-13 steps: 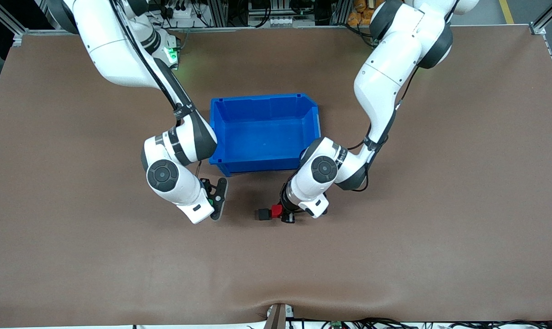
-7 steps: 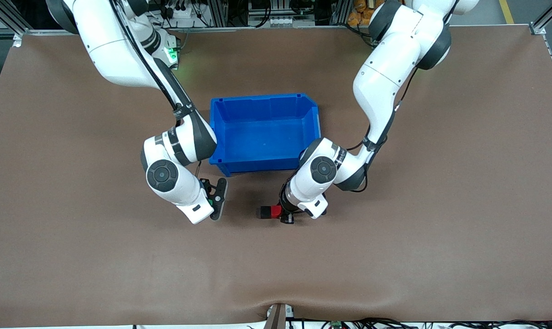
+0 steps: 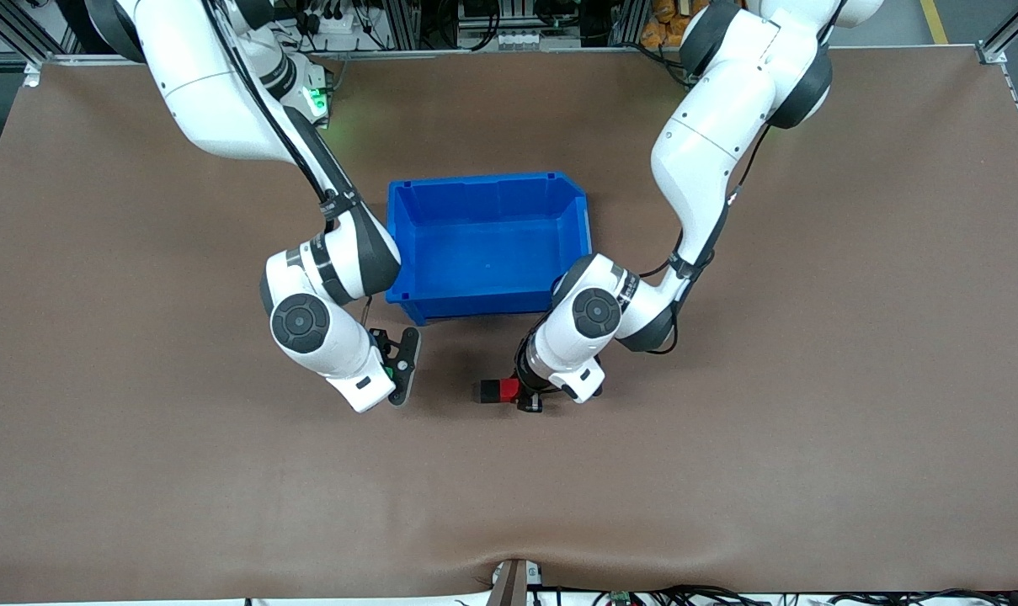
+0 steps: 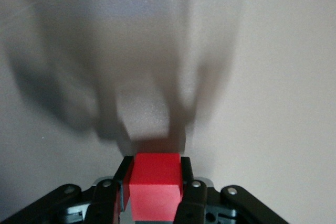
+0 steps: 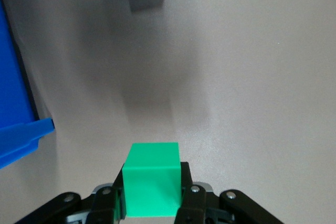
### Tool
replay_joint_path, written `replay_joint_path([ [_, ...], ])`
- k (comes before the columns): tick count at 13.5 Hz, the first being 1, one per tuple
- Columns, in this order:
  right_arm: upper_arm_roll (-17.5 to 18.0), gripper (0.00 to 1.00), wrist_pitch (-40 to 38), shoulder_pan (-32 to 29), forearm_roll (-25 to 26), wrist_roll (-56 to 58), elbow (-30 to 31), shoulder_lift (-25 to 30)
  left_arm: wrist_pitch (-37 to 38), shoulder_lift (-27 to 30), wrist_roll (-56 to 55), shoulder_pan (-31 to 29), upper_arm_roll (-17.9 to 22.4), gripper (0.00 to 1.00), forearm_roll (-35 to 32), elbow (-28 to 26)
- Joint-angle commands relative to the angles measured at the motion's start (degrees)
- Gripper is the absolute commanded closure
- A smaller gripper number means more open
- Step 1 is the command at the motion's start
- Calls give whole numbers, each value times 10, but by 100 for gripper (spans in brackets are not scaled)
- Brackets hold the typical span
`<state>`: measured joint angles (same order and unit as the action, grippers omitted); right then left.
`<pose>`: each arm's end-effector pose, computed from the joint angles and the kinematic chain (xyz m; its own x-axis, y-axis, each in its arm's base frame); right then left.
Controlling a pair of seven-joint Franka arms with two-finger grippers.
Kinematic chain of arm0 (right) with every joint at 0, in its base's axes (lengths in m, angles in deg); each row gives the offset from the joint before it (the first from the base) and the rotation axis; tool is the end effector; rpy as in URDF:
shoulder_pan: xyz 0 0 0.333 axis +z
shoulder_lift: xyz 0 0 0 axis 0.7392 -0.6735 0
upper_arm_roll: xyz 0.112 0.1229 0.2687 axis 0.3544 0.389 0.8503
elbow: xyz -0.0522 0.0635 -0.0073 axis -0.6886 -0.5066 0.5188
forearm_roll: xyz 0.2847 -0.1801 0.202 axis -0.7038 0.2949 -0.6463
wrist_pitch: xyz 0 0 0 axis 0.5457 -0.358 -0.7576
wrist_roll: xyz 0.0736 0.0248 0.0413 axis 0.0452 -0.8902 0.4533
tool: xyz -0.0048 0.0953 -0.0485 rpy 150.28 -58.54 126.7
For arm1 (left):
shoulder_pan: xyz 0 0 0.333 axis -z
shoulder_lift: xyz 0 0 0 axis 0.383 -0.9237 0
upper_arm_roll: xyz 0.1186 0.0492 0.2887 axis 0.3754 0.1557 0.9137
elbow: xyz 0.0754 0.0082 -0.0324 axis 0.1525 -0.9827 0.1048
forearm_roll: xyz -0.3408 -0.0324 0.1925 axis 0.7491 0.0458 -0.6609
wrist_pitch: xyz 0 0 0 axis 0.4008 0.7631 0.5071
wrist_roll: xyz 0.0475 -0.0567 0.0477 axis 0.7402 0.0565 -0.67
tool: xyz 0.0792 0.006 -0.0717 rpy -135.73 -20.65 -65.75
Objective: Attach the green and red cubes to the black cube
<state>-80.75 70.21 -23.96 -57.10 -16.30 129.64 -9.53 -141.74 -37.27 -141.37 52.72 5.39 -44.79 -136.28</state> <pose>0.6629 0.2887 0.2622 0.1662 0.9855 0.0351 0.9860 -0.1656 -0.0189 0.6352 -0.4693 0.1796 -0.0372 0.9460 -0.3221 0.9942 0.0677 0.0840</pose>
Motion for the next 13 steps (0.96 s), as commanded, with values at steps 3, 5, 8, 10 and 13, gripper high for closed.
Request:
replay_joint_path([
  [3,-1,100,-6,4,5,-11,-20,-11,77,-3,-31,14,11,100,10,23],
  [5,-1,100,-6,5,1,-12,-23,-12,78,-2,-32,16,11,100,10,23],
  [8,0,100,-5,5,0,-28,-23,-12,77,-2,-32,16,10,100,10,24],
  [10,0,100,-5,9,-1,-40,-23,-12,75,-2,-32,15,9,92,11,24],
  [13,1,100,-3,12,-1,-50,-24,-16,71,-1,-32,15,8,0,10,24],
])
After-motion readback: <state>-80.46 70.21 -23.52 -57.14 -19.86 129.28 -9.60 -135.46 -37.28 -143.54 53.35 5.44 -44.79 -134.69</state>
